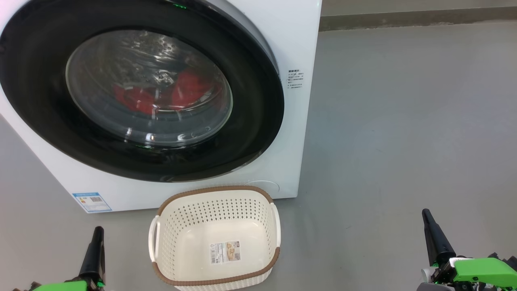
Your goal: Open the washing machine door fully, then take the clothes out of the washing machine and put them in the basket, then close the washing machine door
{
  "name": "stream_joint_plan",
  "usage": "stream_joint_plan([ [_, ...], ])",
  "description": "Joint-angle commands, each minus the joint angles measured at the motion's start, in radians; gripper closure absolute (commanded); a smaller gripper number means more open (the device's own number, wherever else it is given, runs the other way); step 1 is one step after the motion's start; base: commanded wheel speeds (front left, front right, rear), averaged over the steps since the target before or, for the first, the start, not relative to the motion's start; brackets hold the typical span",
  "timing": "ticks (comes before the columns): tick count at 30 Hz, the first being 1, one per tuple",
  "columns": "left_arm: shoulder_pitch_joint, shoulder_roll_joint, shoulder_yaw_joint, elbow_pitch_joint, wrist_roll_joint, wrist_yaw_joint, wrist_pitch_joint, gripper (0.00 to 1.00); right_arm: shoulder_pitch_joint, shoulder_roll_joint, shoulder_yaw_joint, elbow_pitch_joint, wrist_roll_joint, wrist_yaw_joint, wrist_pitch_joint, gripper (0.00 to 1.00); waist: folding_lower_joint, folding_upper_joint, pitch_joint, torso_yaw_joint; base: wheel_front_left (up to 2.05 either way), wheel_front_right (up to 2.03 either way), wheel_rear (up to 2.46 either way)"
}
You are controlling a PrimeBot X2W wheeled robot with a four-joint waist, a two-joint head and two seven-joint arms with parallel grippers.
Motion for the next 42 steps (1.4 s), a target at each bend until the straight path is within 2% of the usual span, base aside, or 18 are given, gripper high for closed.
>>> stream_joint_plan([
  [1, -0.039, 0.016, 0.032, -0.020, -0.004, -0.003, 0.007, 1.00, -0.041, -0.006, 0.024, -0.030, -0.002, -0.001, 0.008, 1.00, 0.0000, 0.0000, 0.000, 0.000, 0.00, 0.00, 0.00],
  [5, -0.039, 0.016, 0.032, -0.020, -0.004, -0.003, 0.007, 1.00, -0.041, -0.006, 0.024, -0.030, -0.002, -0.001, 0.008, 1.00, 0.0000, 0.0000, 0.000, 0.000, 0.00, 0.00, 0.00],
  [6, 0.001, -0.001, -0.001, 0.003, 0.000, 0.000, -0.001, 0.00, 0.001, 0.000, 0.000, 0.004, 0.000, 0.000, -0.001, 0.00, 0.0000, 0.0000, 0.000, 0.000, 0.00, 0.00, 0.00],
  [11, 0.019, -0.010, -0.006, 0.023, 0.002, 0.001, -0.008, 0.00, 0.016, 0.008, 0.006, 0.030, 0.000, 0.000, -0.006, 0.00, 0.0001, 0.0000, 0.001, 0.000, 0.00, 0.00, 0.00],
  [15, 0.023, -0.009, -0.010, 0.011, 0.008, 0.001, -0.020, 0.00, 0.017, 0.007, 0.017, 0.027, -0.006, 0.000, -0.018, 0.00, 0.0022, 0.0000, -0.002, 0.002, 0.00, 0.00, 0.00],
  [21, 0.032, -0.007, -0.011, -0.005, 0.037, 0.000, -0.037, 0.00, 0.018, 0.000, 0.036, 0.024, -0.028, 0.000, -0.037, 0.00, 0.0001, 0.0000, 0.000, 0.005, 0.00, 0.00, 0.00],
  [33, 0.044, -0.005, -0.009, -0.031, 0.210, 0.000, -0.072, 0.00, 0.010, -0.025, 0.099, 0.030, -0.116, 0.000, -0.073, 0.00, 0.0000, 0.0000, 0.002, 0.009, 0.00, 0.00, 0.00],
  [42, 0.056, -0.003, -0.024, -0.054, 0.367, 0.001, -0.099, 0.00, 0.006, -0.037, 0.128, 0.033, -0.229, 0.000, -0.099, 0.00, 0.0000, 0.0000, 0.001, 0.012, 0.00, 0.00, 0.00],
])
